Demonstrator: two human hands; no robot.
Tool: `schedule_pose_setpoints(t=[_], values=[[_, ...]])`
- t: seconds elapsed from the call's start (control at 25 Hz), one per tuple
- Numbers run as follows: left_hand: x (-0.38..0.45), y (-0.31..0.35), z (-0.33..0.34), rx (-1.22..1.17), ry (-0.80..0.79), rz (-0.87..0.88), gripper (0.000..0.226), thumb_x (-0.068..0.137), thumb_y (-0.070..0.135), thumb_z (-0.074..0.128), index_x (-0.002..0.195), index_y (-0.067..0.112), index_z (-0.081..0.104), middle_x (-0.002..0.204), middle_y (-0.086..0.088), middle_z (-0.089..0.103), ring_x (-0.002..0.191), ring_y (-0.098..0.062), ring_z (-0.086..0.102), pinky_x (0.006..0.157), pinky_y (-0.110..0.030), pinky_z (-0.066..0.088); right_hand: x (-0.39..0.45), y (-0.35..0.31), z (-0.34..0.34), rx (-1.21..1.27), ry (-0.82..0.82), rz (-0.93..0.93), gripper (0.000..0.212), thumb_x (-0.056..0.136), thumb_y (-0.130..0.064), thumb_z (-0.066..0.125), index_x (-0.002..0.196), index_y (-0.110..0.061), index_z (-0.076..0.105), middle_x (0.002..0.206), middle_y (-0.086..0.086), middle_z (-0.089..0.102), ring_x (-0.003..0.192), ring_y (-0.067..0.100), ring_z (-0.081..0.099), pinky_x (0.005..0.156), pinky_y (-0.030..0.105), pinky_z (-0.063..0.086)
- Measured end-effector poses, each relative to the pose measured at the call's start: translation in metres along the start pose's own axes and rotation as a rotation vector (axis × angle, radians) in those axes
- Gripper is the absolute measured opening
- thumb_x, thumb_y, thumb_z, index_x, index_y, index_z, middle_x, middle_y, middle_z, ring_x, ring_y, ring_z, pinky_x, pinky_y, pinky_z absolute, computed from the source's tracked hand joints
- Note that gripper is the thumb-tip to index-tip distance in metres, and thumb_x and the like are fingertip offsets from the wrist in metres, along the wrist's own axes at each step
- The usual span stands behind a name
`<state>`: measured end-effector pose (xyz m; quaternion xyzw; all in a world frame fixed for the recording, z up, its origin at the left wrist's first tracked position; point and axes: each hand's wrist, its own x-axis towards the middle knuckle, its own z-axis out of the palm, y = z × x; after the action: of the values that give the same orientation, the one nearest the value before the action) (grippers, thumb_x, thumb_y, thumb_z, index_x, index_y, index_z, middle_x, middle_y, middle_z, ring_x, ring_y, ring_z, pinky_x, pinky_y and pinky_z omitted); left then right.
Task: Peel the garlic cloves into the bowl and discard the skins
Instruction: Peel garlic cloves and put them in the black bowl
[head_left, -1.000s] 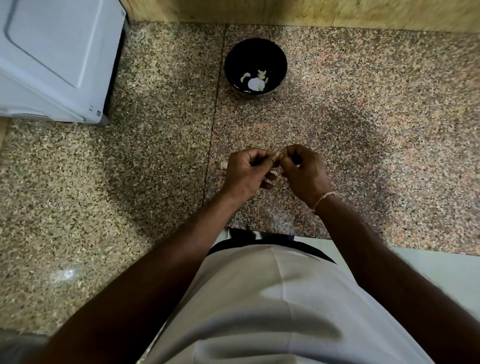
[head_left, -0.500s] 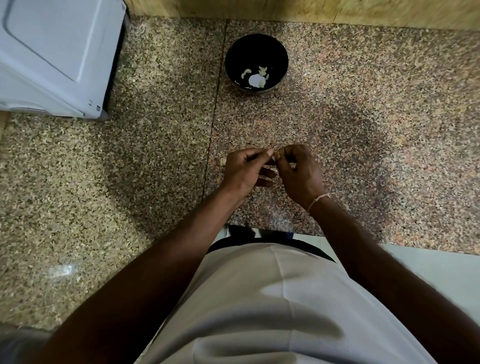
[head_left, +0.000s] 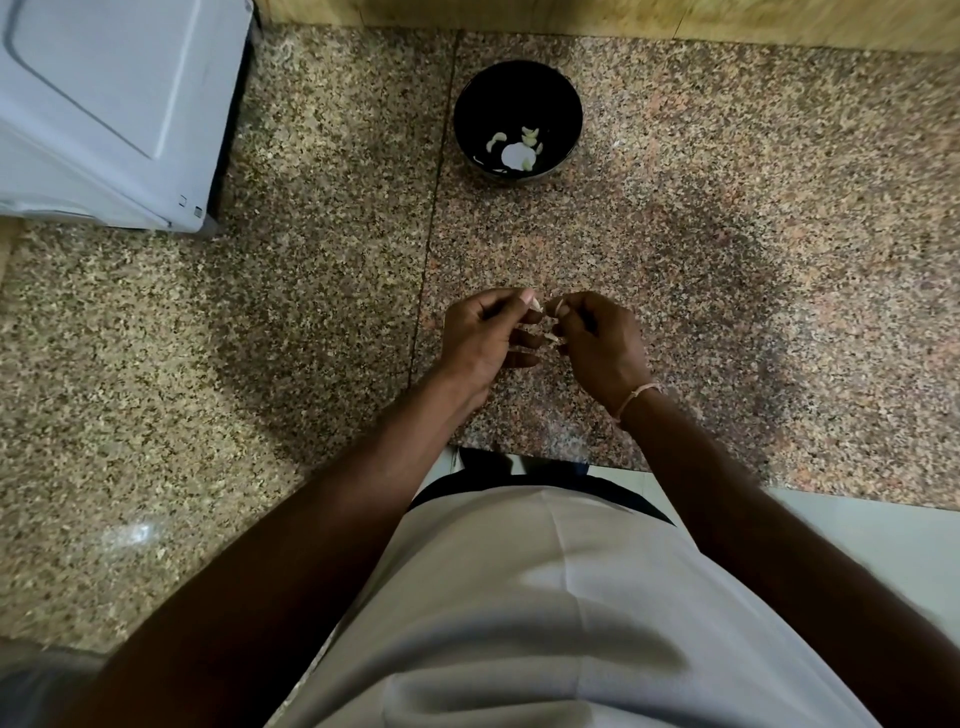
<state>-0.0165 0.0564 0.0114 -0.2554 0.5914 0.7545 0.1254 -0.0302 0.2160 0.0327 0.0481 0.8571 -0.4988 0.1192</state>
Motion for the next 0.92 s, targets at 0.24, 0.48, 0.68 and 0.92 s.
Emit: schedule_pose_setpoints(t=[0.24,0.48,0.68,0.92], values=[[0.002,-0.002,0.003,0.003,0.065,-0.013,0.021,0.094,0.028,0.08,0.108,0.013,0.077,0.096,-0.009,0.08,0.066,-0.02,0.073,0.054,-0.032,0.06,-0.001,-0.005,0.004,-0.084,0.014,-0.078,0.003,0.093,-0.024,0.072,0.093,-0.024,0.075,0.082,-0.013,0.072,0.076,0.004,0.07,0.071,0.034,0.062],[0.003,-0.001,0.005,0.056,0.047,0.029,0.021,0.094,0.029,0.079,0.105,0.011,0.077,0.097,-0.01,0.08,0.067,-0.018,0.072,0.053,-0.03,0.059,0.002,-0.004,0.006,-0.204,0.042,-0.127,0.012,0.096,-0.023,0.062,0.088,-0.016,0.069,0.08,-0.001,0.07,0.07,0.018,0.066,0.065,0.042,0.058],[0.005,0.003,0.005,0.097,0.021,0.057,0.016,0.097,0.027,0.076,0.101,0.012,0.078,0.094,-0.01,0.08,0.066,-0.018,0.072,0.052,-0.03,0.059,0.006,-0.003,0.006,-0.274,0.044,-0.188,0.012,0.097,-0.021,0.059,0.088,-0.015,0.064,0.081,0.001,0.067,0.068,0.019,0.061,0.062,0.041,0.054],[0.007,0.007,0.006,0.123,0.01,0.039,0.015,0.099,0.024,0.074,0.1,0.011,0.078,0.092,-0.008,0.08,0.065,-0.018,0.072,0.05,-0.03,0.059,0.008,-0.001,0.005,-0.287,0.072,-0.268,0.011,0.097,-0.017,0.059,0.087,-0.012,0.062,0.081,0.004,0.064,0.067,0.022,0.058,0.061,0.041,0.052]])
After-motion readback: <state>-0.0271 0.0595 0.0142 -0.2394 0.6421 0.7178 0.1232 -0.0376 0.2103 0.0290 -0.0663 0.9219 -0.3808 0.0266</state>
